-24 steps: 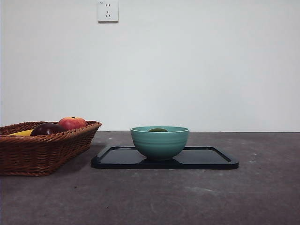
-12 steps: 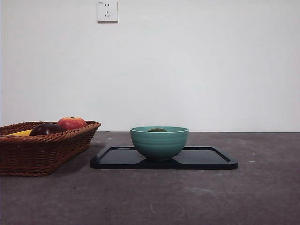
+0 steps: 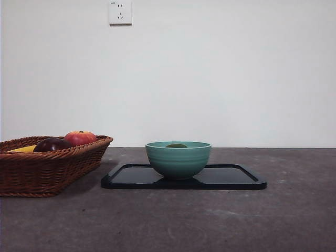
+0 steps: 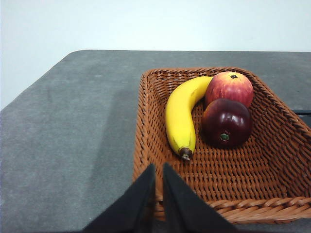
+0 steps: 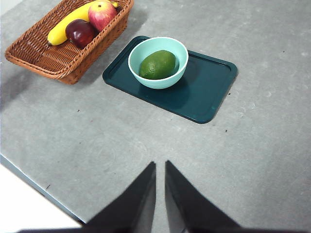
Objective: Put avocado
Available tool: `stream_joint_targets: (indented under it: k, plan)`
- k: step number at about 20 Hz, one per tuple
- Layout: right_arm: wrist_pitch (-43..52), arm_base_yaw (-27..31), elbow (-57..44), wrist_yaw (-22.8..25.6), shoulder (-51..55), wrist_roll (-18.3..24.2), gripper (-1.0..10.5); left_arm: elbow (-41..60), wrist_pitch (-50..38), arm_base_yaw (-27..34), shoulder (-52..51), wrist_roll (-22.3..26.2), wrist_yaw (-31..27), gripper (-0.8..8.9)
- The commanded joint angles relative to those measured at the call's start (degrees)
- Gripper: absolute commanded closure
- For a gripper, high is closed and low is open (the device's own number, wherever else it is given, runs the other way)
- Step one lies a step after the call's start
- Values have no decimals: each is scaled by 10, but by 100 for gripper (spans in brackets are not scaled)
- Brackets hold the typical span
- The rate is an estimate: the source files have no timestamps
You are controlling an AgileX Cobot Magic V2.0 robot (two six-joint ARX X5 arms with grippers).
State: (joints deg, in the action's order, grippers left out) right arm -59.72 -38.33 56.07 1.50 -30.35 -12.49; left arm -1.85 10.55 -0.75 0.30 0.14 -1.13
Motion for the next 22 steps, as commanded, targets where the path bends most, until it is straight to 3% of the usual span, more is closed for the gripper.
stream_joint_targets:
  k: [1, 11, 14, 16, 22]
  plan:
    - [6, -5, 5, 0, -1, -5, 919, 12, 4, 1, -1, 0, 4, 789]
    - [6, -5, 5, 0, -1, -5, 919, 12, 4, 1, -1, 0, 4, 789]
    - [45, 12, -5, 52, 17, 94, 919, 12, 4, 1, -1, 0, 4, 789]
    - [124, 71, -44, 54, 44, 143, 919, 12, 4, 1, -1, 0, 4, 789]
    - [478, 305, -350, 54, 194, 132, 919, 12, 4, 1, -1, 0, 4, 789]
